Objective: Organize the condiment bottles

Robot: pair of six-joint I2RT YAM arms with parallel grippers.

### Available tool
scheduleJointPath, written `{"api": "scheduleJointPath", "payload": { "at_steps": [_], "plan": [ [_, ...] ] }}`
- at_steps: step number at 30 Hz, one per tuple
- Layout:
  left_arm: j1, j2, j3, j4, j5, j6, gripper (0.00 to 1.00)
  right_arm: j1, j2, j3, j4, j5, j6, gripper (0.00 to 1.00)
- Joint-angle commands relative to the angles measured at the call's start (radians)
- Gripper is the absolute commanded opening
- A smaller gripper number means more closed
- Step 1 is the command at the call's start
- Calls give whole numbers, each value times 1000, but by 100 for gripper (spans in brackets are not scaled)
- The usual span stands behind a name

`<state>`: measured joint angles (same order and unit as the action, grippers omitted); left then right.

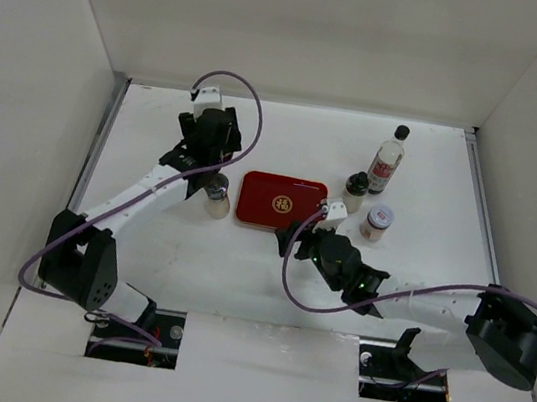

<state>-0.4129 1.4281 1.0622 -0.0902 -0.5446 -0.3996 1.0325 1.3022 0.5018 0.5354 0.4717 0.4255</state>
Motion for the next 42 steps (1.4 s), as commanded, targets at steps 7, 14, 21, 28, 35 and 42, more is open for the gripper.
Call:
{"api": "scheduleJointPath", "payload": {
  "at_steps": [7, 14, 21, 28, 35, 42],
  "plan": [
    [-158, 55, 171, 171, 32, 15, 33, -27, -90, -39, 72, 68, 25, 83],
    [-243, 127, 148, 194, 28, 2, 33, -44, -107, -51, 77, 68, 33, 83],
    [-263, 156, 99, 219, 8, -8, 33, -61, -132, -68, 86, 70, 48, 84],
    [-258, 184, 61, 228, 3, -10, 33, -70, -109, -63, 83, 67, 55, 84],
    [-249, 210, 50, 233, -3, -10, 39, -76, -104, -60, 72, 67, 56, 84],
    [-250, 207, 38, 216, -31, -12, 65, -94, -119, -68, 69, 70, 59, 85]
  ]
}}
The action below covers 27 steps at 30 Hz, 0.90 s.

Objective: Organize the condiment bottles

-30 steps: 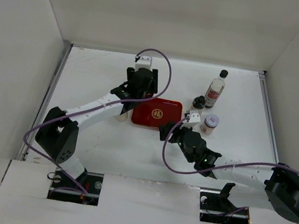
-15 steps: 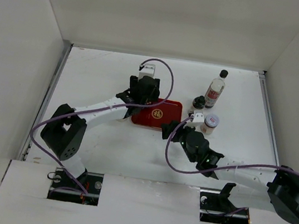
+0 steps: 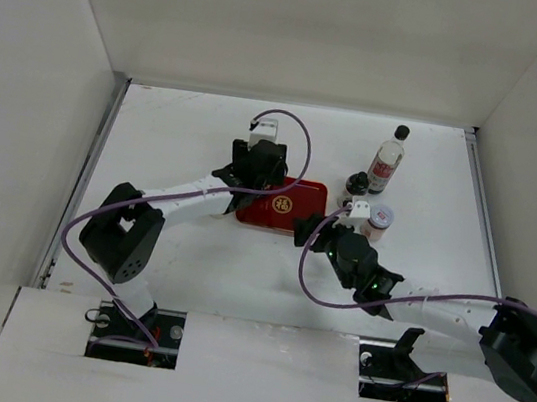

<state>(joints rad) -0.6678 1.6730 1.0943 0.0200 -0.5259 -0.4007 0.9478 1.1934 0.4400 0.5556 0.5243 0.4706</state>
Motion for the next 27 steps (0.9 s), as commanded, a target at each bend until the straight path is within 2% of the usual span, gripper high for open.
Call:
{"api": "scheduleJointPath", "payload": {
  "at_steps": [1, 5, 9, 11, 13, 15, 17, 19, 27],
  "plan": [
    [3, -45, 1, 109, -54, -12, 70, -10, -11, -4, 49, 19, 11, 85],
    [-5, -87, -5, 115, -57, -7, 86, -11, 2, -3, 49, 14, 17, 85],
    [-9, -140, 3, 110, -51, -1, 91, -13, -5, -10, 61, 23, 19, 85],
    [-11, -177, -2, 118, -48, 0, 92, -13, -2, -6, 50, 20, 19, 80],
    [-13, -219, -16, 132, -52, 0, 92, -11, -8, -4, 50, 23, 11, 69],
    [-11, -268, -34, 153, -46, 0, 91, -13, -9, -6, 49, 23, 13, 43],
    [-9, -324, -65, 178, -49, 3, 87, -13, -12, -3, 38, 22, 13, 28],
    [0, -393, -115, 219, -54, 3, 79, -11, -14, 6, 21, 25, 8, 21],
    [118, -689, -368, 258, -100, -16, 27, -4, -15, 45, -31, 25, -21, 15]
  ]
}}
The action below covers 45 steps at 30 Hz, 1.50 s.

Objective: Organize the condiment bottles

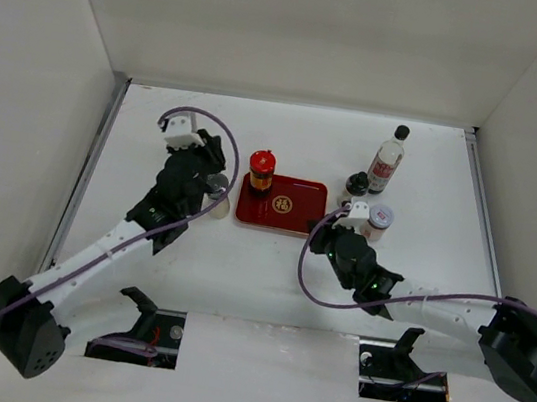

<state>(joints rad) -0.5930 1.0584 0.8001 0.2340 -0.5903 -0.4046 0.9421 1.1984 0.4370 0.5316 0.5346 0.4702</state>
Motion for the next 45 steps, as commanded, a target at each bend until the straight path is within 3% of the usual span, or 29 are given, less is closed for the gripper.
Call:
{"api": "scheduleJointPath", "payload": {
  "at_steps": [1, 7, 11, 17, 19, 22, 35, 43, 45],
  "plan": [
    [67, -104, -111, 45, -31, -25, 24, 5, -34, 58, -27, 19, -22, 15],
    [193, -267, -356, 100, -42, -169, 18, -12, -59, 187, -246, 85, -21, 14],
    [213, -343, -515, 188, -43, -253, 18, -114, -46, 278, -344, 117, -36, 18],
    [201, -394, -633, 264, -48, -307, 24, -315, -4, 376, -421, 127, -50, 79],
    [201, -405, -657, 323, -36, -315, 26, -372, 39, 399, -439, 114, -48, 90],
    [181, -423, -665, 337, -19, -312, 30, -406, 113, 445, -479, 84, -64, 98],
    [164, -403, -684, 358, -23, -315, 43, -481, 314, 558, -486, -45, -68, 98],
    [175, -385, -684, 358, -26, -315, 44, -495, 395, 600, -492, -67, -59, 83],
    [177, -383, -684, 358, -17, -316, 45, -495, 398, 602, -498, -64, -61, 75]
  ]
}}
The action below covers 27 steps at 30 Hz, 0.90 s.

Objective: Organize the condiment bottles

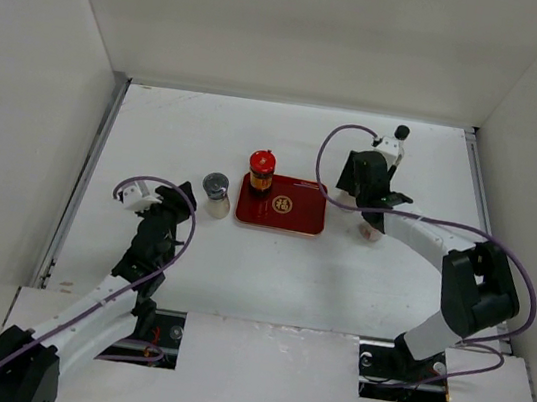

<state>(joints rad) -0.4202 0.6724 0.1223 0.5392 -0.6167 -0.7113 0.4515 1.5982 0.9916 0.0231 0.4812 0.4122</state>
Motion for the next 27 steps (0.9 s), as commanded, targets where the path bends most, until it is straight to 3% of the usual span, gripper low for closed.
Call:
{"api": "scheduleJointPath", "payload": {
  "at_steps": [1, 6, 15, 20, 27],
  "plan": [
    [2, 1, -4, 53, 9, -10, 45, -4, -1, 44, 11, -6, -1, 71],
    [5, 15, -4, 56, 8, -11, 46, 0, -29, 48, 11, 3, -6, 52],
    [5, 33, -4, 68, 0, -13, 47, 146, -136, 99, 44, 19, -23, 52],
    [5, 42, -6, 77, 6, -13, 47, 247, -17, 192, 95, 10, -30, 52],
    [7, 41, -10, 77, 0, -13, 47, 287, 134, 320, 133, -15, -21, 53]
  ]
}}
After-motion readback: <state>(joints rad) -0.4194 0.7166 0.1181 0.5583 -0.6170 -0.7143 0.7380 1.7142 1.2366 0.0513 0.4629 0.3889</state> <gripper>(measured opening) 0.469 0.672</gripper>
